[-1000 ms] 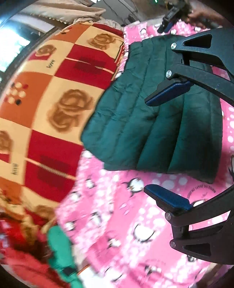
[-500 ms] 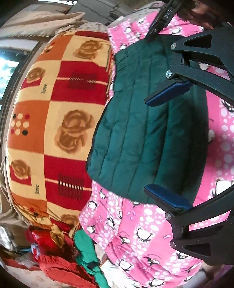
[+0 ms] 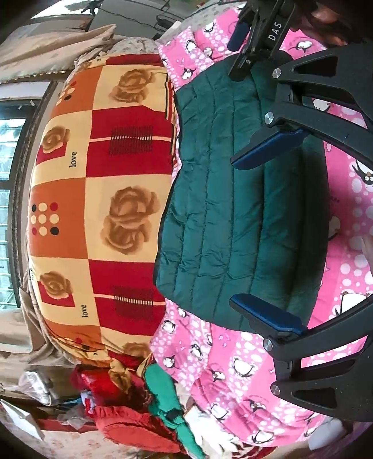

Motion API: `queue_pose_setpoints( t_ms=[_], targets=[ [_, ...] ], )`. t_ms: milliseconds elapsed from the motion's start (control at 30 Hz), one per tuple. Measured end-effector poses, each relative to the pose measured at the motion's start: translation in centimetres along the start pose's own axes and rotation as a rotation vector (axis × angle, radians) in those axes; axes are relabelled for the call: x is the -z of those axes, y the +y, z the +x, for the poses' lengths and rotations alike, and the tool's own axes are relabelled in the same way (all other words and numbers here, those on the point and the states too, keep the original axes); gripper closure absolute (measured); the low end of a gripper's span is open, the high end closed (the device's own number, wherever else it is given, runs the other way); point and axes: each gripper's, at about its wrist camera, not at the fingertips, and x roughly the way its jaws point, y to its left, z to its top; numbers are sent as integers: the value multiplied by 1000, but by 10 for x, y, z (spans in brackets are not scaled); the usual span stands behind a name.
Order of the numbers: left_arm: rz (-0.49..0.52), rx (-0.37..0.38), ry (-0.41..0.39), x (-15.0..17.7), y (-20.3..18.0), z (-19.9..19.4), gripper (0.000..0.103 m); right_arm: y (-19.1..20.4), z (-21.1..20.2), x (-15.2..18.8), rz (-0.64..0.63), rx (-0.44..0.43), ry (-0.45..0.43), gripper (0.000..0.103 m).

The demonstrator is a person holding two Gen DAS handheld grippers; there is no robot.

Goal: Fold large clothes

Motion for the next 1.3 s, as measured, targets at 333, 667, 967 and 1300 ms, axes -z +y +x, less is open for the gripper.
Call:
queue_pose_setpoints(
  t_ms=[333, 667, 967, 1300],
  targets=[
    [12, -28, 14, 9, -5, 8, 15, 2, 0, 3, -14, 28, -2, 14],
    [-5, -42, 27, 13, -1, 16, 15, 10, 7, 5, -36, 59, 25, 14],
    [-23, -70, 34, 16, 5, 22, 15, 12, 10, 7, -28, 62, 34, 14],
    [-33, -83, 43, 18, 11, 25, 15, 16, 12, 8, -32, 63, 44, 14]
  ],
)
